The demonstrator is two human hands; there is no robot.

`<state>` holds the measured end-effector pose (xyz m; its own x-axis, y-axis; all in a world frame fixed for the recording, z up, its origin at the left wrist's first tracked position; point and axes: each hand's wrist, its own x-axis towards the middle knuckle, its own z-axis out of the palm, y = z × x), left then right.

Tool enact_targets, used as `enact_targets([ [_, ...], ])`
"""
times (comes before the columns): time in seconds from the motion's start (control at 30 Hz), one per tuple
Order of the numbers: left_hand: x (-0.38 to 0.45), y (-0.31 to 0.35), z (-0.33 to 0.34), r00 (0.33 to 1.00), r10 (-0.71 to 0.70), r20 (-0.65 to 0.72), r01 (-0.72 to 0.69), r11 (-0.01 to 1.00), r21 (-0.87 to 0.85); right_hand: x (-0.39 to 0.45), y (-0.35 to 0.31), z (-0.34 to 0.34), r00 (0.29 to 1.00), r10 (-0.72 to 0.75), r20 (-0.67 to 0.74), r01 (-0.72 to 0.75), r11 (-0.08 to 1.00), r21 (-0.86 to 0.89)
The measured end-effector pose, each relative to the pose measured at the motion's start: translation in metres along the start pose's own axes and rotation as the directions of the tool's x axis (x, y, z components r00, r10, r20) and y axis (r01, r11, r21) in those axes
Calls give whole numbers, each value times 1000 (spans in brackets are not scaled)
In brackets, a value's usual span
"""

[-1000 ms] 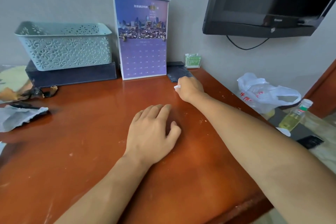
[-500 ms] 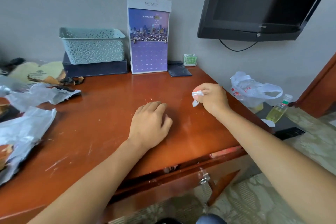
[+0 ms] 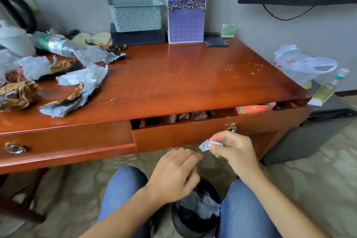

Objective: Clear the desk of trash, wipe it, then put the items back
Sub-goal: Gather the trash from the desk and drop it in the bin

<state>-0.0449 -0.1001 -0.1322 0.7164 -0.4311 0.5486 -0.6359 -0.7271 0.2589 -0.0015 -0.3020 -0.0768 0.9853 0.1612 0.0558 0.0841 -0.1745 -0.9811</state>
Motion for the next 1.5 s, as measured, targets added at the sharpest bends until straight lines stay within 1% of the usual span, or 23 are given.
enact_targets([
  [0.1,-41,-26,41,979,-141,148,137,990,34,-4,68,14,989,150,-13,-150,986,-77],
  [0.2,-65,-47,76,923,-272,273,259,962,83,4,145,32,956,292,-43,-291,914,-283],
  [0.27,-65,-55,90,894,-308,326,287,951,113,13,181,43,938,344,-42,-329,847,-418],
  [0.33,-57,-63,99,858,-349,378,318,937,143,23,194,52,938,345,-45,-310,770,-558],
  [0.4,-50,-70,105,815,-388,430,347,922,173,34,204,57,920,389,-50,-334,712,-618],
  [0.43,-48,-72,108,804,-393,447,351,919,177,39,210,59,904,424,-54,-357,678,-642],
  [0.5,-46,-75,114,793,-387,470,347,922,172,44,222,65,874,483,-53,-369,590,-718],
  [0.57,-45,-80,117,790,-384,479,347,923,167,44,230,73,842,539,-18,-334,495,-802],
  [0.63,-44,-83,118,787,-396,473,364,917,162,43,232,79,812,582,-27,-324,413,-851],
  [0.7,-44,-87,116,791,-410,455,383,911,154,43,232,81,797,602,-50,-337,375,-864],
  [0.77,-43,-87,112,795,-423,434,399,905,150,42,225,81,796,602,-61,-360,390,-847],
  [0.87,-42,-84,96,806,-440,397,416,897,150,39,207,81,845,533,-39,-354,504,-788],
  [1.0,-57,-81,64,806,-488,336,450,873,188,11,168,90,928,372,33,-257,700,-666],
  [1.1,-79,-77,31,838,-489,243,445,870,213,-8,132,106,970,223,102,-112,773,-624],
  [1.2,-93,-71,-16,892,-445,85,430,891,148,-11,86,124,988,23,154,68,826,-560],
  [1.27,-91,-69,-53,920,-385,-74,392,907,154,-8,45,139,977,-150,151,207,837,-507],
  [1.33,-83,-71,-96,925,-295,-240,347,912,217,-1,1,156,927,-350,136,372,801,-470],
  [1.37,-78,-74,-119,918,-255,-304,337,905,259,3,-21,165,896,-423,136,434,768,-471],
  [1.43,-67,-89,-158,896,-222,-386,364,863,350,16,-56,185,855,-498,146,501,720,-480],
  [1.5,-56,-117,-188,867,-258,-425,441,794,418,34,-82,204,828,-538,158,540,691,-480],
])
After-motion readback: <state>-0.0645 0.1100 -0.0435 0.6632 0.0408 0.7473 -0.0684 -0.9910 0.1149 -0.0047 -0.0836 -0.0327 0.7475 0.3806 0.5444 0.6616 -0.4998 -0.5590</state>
